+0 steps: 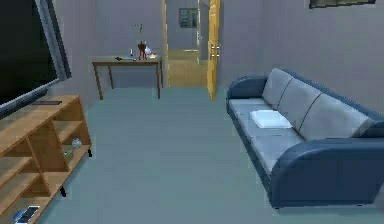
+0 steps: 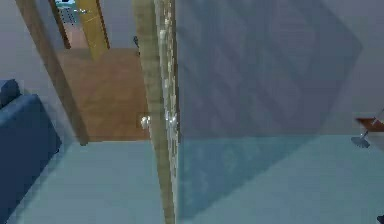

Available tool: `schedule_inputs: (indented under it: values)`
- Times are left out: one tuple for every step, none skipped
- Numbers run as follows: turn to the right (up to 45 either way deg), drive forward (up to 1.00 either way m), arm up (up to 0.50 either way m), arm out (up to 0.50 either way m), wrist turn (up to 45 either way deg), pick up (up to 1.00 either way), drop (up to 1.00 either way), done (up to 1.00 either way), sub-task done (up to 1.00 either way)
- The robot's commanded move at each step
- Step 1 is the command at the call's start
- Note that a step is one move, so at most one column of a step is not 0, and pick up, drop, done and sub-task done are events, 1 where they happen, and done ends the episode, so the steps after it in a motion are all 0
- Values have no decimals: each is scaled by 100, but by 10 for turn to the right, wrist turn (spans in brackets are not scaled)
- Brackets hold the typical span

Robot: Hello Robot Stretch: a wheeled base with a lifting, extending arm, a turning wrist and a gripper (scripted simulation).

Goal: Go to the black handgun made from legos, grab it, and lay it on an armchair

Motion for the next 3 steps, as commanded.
schedule_inputs:
  values:
    - [0, 75, 0, 0, 0, 0, 0, 0, 0]
    - [-150, 0, 0, 0, 0, 0, 0, 0, 0]
    - [0, 100, 0, 0, 0, 0, 0, 0, 0]
